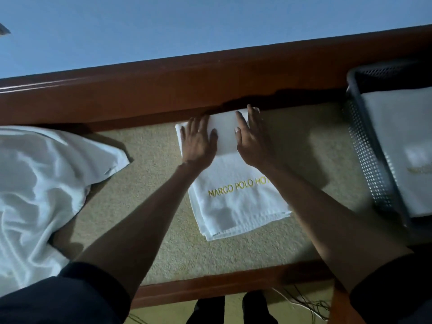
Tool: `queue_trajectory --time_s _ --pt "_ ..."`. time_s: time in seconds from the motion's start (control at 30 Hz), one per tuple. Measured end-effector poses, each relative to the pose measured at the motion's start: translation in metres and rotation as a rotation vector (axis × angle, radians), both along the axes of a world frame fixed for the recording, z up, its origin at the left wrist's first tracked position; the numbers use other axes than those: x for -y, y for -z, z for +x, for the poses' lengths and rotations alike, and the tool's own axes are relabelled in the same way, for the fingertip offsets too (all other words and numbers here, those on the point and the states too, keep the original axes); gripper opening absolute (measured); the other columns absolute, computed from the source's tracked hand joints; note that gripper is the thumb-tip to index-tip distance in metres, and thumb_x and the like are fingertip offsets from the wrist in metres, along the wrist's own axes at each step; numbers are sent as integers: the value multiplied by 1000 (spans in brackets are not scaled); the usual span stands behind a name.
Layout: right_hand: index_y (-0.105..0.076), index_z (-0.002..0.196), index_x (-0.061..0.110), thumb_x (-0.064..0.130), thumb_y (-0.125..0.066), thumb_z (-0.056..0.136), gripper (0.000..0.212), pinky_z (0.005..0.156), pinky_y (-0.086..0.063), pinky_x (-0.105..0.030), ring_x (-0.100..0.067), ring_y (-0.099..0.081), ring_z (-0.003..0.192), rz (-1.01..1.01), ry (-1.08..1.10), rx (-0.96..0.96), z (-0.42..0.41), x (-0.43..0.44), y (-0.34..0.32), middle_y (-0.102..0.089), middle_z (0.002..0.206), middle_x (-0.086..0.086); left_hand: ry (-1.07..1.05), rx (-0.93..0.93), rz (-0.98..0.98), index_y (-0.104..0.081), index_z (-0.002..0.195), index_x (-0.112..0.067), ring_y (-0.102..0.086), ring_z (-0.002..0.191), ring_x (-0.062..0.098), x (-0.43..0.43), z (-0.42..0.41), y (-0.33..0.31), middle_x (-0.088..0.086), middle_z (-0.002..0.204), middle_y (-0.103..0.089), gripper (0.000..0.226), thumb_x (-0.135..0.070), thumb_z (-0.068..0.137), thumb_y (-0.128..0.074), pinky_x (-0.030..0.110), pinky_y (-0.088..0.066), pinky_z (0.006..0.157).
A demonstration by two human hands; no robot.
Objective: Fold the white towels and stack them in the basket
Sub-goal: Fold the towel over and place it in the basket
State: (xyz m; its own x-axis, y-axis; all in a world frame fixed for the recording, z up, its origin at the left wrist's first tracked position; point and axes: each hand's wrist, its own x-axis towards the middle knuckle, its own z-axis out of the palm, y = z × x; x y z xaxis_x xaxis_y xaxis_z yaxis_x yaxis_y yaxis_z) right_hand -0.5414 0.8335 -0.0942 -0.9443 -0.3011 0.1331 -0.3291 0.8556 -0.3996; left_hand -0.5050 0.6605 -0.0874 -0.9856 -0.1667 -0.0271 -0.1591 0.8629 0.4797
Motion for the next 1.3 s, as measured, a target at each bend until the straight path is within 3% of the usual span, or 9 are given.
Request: queue_trajectory --time_s 0.1,0.17,0.3,0.53,0.67,0.9,1.07,1.2,1.3 --pt "-41 154 9 36 -34 105 56 116 -31 -57 -43 -34 146 95 -46 -41 -5 -3 28 -33 159 -25 43 54 -88 -23 163 -23 -11 157 30 -11 6 24 12 169 -18 60 -47 108 -27 52 0 125" --pt "-34 157 11 38 -33 105 58 119 -29 -54 -38 -30 150 137 -49 -75 -1 -7 43 -29 162 -22 70 47 -168 -15 164 -27 -5 158 28 -10 10 37 10 171 -10 61 -49 108 -23 50 4 126" --pt "-27 160 15 37 -32 107 57 123 -21 -48 -31 -22 154 132 -62 -129 2 -11 54 -23 166 -17 86 4 -271 -10 165 -28 -3 159 27 -8 12 49 10 172 -7 63 -51 107 -20 51 1 127" --pt "-36 155 5 35 -38 107 57 120 -29 -51 -34 -29 151 133 -82 -186 19 -21 51 -31 161 -24 11 2 -257 -6 165 -23 0 159 28 -27 22 44 12 172 -1 63 -48 108 -21 54 0 126" --pt "-32 157 6 36 -36 107 58 122 -25 -51 -31 -24 153 102 -130 -158 61 -46 53 -26 164 -20 108 26 -233 1 165 -22 8 159 24 -44 73 44 7 172 7 64 -49 109 -18 52 0 127" --pt "-30 159 13 37 -39 104 60 124 -21 -49 -25 -18 155 56 -152 -86 134 -95 50 -22 167 -11 147 7 -303 -11 165 -21 -1 159 22 -65 166 39 5 172 -5 64 -50 109 -25 47 -6 128" --pt "-23 158 2 27 -33 110 55 123 -23 -51 -36 -12 155 81 -224 -97 171 -128 64 -16 166 -20 192 20 -307 -9 165 -20 1 159 24 -74 210 34 5 173 -1 65 -50 109 -23 49 -9 128" --pt "-18 159 2 31 -26 111 57 126 -21 -45 -33 -11 156 57 -231 15 189 -150 63 -10 168 -17 224 107 -275 3 165 -24 11 158 23 -79 236 26 3 172 12 66 -53 108 -17 48 -1 128" --pt "-20 161 8 37 -31 108 61 124 -22 -34 -26 -20 154 -76 -154 161 203 -159 48 -15 168 -13 258 156 -206 -4 165 -27 5 159 19 -76 251 19 0 172 5 66 -56 107 -18 44 -5 127"
